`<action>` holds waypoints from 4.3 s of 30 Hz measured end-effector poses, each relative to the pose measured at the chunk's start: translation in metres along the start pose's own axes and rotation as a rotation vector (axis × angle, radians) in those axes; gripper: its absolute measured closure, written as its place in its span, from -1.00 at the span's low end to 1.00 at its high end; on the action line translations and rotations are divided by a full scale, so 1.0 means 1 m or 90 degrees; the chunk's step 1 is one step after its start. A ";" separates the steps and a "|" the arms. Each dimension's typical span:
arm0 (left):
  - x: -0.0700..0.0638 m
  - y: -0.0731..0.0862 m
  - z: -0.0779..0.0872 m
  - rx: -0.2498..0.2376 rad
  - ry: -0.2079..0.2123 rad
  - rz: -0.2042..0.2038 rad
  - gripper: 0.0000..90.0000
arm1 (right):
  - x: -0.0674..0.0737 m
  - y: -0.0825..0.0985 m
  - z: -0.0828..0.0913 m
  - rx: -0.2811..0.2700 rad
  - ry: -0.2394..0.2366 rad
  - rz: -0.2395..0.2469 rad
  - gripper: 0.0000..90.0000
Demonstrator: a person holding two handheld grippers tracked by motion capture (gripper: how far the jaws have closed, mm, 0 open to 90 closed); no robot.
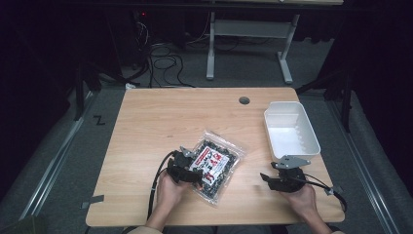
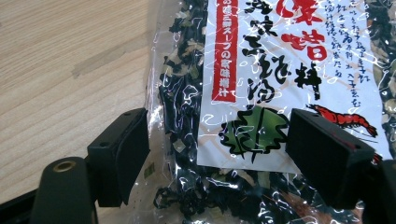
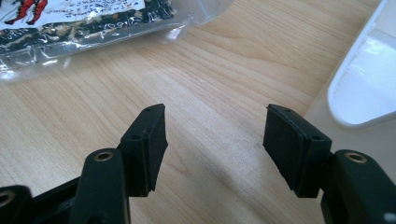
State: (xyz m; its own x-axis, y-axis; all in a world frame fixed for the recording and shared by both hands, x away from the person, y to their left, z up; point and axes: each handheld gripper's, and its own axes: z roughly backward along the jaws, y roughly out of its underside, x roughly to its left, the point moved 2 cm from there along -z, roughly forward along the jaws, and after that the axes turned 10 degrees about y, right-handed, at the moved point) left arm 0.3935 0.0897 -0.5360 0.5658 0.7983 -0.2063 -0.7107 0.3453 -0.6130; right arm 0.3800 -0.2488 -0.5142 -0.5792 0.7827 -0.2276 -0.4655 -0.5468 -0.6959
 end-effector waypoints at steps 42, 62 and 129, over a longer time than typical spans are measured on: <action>-0.029 0.008 0.000 0.003 0.043 -0.079 -0.41 | -0.013 -0.056 -0.024 0.001 -0.075 -0.078 -0.27; -0.031 0.008 -0.001 0.003 0.046 -0.083 -0.46 | 0.000 -0.072 -0.070 0.070 -0.074 -0.075 -0.10; -0.015 0.010 0.004 -0.057 0.061 0.000 -0.51 | -0.026 -0.086 -0.020 -0.008 -0.181 -0.082 0.99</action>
State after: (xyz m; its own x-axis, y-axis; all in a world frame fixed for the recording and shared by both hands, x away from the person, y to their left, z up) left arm 0.3762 0.0836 -0.5361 0.6063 0.7459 -0.2755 -0.6730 0.2968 -0.6774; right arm 0.4487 -0.2162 -0.4625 -0.6809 0.7298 0.0618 -0.5403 -0.4436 -0.7150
